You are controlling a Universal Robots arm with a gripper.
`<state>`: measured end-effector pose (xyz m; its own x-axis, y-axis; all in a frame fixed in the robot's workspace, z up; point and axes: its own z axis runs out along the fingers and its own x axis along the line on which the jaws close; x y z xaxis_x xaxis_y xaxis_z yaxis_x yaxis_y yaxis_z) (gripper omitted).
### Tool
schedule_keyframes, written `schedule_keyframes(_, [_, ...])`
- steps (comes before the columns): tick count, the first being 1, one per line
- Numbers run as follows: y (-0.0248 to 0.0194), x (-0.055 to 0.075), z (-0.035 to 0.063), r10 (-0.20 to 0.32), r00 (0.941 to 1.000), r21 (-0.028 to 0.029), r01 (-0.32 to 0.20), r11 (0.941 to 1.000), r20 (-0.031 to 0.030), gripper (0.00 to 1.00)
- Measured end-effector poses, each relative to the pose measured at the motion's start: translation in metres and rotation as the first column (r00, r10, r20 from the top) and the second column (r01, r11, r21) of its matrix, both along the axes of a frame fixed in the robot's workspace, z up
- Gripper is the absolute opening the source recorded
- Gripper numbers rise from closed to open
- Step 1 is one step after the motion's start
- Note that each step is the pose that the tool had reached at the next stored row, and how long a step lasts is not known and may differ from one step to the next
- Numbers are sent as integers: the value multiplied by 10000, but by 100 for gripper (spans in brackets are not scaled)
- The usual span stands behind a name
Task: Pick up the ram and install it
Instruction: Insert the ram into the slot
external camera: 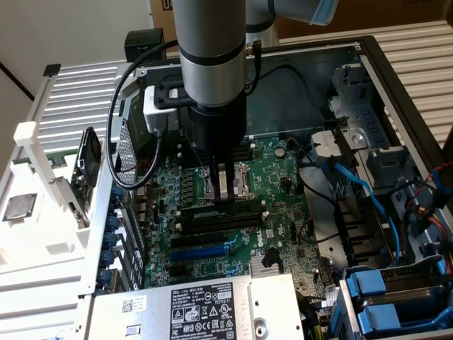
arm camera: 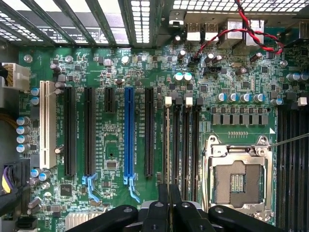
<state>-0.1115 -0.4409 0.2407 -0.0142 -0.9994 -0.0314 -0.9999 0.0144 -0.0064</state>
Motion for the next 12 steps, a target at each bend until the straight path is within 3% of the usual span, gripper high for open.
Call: schedule_keyframes(12, [5,1,-11,-148,9999,1,148,9999,1,13])
